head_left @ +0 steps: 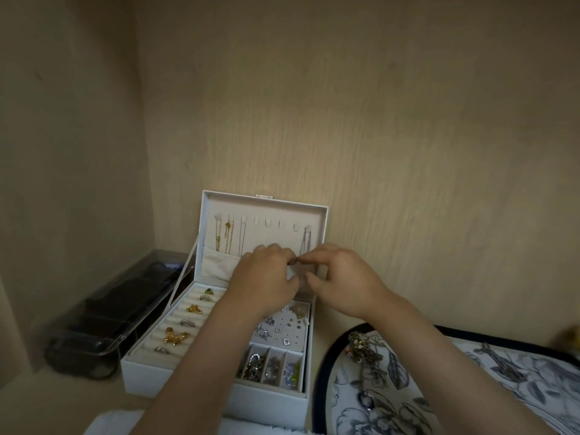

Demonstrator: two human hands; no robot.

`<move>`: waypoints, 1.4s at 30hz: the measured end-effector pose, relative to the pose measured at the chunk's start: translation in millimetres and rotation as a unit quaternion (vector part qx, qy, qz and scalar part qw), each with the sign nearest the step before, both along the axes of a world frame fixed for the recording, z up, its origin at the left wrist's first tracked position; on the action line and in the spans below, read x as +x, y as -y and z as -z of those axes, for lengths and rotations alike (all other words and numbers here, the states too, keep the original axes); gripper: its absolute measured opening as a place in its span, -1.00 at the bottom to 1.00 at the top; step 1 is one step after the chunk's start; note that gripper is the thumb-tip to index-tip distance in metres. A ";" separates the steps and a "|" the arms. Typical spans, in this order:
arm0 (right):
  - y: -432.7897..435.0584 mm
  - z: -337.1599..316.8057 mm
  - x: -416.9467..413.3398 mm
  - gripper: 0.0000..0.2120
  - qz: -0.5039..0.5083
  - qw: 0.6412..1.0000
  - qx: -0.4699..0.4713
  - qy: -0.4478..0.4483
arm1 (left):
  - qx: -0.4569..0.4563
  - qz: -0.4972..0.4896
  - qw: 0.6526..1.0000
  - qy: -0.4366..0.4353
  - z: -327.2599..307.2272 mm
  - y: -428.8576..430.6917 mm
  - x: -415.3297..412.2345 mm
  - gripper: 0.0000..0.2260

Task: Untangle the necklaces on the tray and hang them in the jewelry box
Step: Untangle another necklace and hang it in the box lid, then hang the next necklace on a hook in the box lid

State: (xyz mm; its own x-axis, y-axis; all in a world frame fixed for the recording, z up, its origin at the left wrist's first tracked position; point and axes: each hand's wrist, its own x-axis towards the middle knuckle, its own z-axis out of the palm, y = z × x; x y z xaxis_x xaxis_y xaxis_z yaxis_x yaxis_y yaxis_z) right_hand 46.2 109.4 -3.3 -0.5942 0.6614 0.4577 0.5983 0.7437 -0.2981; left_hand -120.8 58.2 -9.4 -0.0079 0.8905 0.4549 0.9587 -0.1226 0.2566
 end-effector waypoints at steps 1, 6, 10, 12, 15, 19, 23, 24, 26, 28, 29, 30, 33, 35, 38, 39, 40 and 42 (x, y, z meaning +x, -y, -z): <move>1.6 -1.9 9.2 -0.67 -0.002 1.000 -0.012 -0.023 | 0.009 0.006 1.000 -0.004 -0.4 0.8 5.6 -0.68; 8.4 -7.6 70.7 -0.74 0.041 0.996 -0.060 -0.060 | 0.048 0.065 0.997 0.005 -3.7 10.8 47.6 -0.66; 6.9 -3.8 132.7 -0.82 0.109 0.986 -0.116 -0.046 | 0.046 0.109 0.993 -0.005 -1.7 10.2 90.5 -0.67; 6.5 1.0 164.4 -0.87 0.138 0.980 -0.140 -0.034 | 0.035 0.134 0.990 -0.007 -0.8 4.6 115.4 -0.70; 9.1 9.4 210.1 -0.85 0.185 0.971 -0.152 -0.002 | -0.025 0.183 0.983 0.022 2.8 -3.1 155.7 -0.77; 9.1 28.8 260.8 -0.78 0.242 0.954 -0.166 0.065 | -0.089 0.224 0.970 0.027 17.8 -16.3 211.4 -0.81; 5.1 46.4 292.8 -0.74 0.264 0.945 -0.176 0.074 | -0.126 0.254 0.958 0.051 36.6 -29.8 258.2 -0.77; 3.6 48.4 297.6 -0.74 0.269 0.944 -0.178 0.070 | -0.127 0.259 0.956 0.047 41.0 -32.7 267.3 -0.75; 0.9 53.0 303.4 -0.76 0.266 0.942 -0.194 0.063 | -0.120 0.269 0.955 0.036 50.0 -37.9 281.1 -0.73; -0.4 56.9 304.6 -0.78 0.259 0.941 -0.210 0.063 | -0.119 0.274 0.954 0.019 58.8 -43.7 288.4 -0.73; -1.4 59.0 304.1 -0.80 0.256 0.940 -0.216 0.066 | -0.119 0.275 0.954 0.010 64.2 -47.0 289.7 -0.73; -2.4 61.1 302.8 -0.81 0.252 0.940 -0.220 0.068 | -0.120 0.274 0.954 0.000 69.6 -49.5 290.0 -0.73; -4.7 66.2 297.3 -0.81 0.241 0.942 -0.226 0.053 | -0.122 0.264 0.956 -0.034 81.0 -54.9 286.5 -0.66; -5.3 68.1 294.1 -0.83 0.233 0.943 -0.234 0.040 | -0.111 0.251 0.961 -0.032 83.3 -57.0 281.3 -0.68; -5.1 68.9 290.3 -0.86 0.233 0.940 -0.248 0.021 | -0.088 0.234 0.968 -0.015 82.2 -58.0 271.1 -0.77; -4.9 69.2 289.7 -0.90 0.233 0.939 -0.251 0.010 | -0.081 0.231 0.970 -0.009 82.3 -58.4 268.1 -0.78; -4.7 69.1 289.1 -0.93 0.231 0.939 -0.256 -0.002 | -0.077 0.229 0.970 -0.001 82.9 -58.5 265.8 -0.78; -3.9 67.9 287.7 -0.92 0.219 0.940 -0.263 -0.006 | -0.077 0.234 0.969 0.011 83.0 -57.2 264.1 -0.72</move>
